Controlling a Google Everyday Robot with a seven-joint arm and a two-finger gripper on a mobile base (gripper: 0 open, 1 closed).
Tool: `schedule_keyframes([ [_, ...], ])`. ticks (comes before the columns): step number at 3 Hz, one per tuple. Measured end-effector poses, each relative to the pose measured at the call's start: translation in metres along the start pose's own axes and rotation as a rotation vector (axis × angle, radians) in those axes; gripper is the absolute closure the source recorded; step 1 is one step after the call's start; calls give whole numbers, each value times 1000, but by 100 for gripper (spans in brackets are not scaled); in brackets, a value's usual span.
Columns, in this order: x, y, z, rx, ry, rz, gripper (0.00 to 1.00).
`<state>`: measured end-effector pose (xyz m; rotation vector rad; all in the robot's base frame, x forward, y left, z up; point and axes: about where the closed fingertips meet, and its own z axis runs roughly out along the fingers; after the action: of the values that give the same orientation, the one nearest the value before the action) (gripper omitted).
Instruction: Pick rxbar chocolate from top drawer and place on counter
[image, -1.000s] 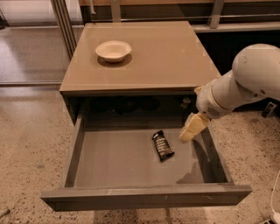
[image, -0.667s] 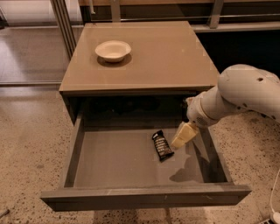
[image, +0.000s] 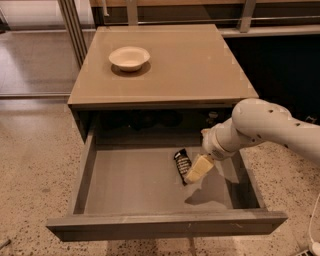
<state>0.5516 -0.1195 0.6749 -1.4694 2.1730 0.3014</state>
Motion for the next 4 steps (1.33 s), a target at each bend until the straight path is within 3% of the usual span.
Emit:
schedule_keyframes([
  [1,5,3,6,-1,13,-11,0],
  [4,14,-1,58,-1,-41,-75,0],
])
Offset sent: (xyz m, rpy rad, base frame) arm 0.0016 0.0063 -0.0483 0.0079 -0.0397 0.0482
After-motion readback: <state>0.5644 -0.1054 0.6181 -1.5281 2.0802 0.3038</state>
